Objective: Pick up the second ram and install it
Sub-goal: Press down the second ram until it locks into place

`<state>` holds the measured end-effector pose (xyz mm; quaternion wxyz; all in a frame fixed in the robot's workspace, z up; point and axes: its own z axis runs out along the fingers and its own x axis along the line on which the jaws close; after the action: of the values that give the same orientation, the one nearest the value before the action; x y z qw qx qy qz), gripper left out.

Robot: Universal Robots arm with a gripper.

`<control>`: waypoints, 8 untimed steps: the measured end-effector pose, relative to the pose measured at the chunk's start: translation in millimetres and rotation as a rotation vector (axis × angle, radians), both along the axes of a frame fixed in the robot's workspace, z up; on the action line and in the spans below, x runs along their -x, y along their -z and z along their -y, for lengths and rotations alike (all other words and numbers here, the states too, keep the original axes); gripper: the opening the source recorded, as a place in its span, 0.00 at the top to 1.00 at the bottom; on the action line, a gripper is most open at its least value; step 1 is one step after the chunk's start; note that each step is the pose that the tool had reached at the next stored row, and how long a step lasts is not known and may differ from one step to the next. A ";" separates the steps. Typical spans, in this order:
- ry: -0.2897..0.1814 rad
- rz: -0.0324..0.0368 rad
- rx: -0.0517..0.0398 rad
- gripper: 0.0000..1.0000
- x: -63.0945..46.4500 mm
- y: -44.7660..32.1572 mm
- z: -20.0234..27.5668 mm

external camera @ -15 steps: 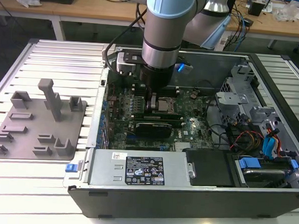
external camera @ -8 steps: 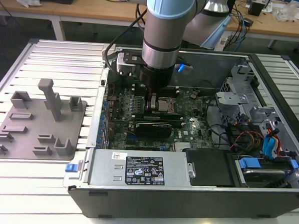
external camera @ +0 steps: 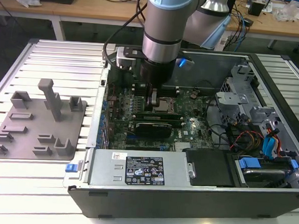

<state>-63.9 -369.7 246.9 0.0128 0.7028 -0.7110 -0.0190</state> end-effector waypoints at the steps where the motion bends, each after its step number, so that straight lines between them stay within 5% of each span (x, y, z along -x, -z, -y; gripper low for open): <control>1: 0.000 0.0000 0.0009 0.92 0.0 -4.6 0.0; 4: 0.000 0.0000 0.0011 0.92 -0.6 -4.7 0.0; 8: 0.000 0.0000 0.0009 0.92 -14.9 -4.7 0.0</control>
<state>-49.0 -369.7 251.6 0.0131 0.7028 -0.7110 -0.0187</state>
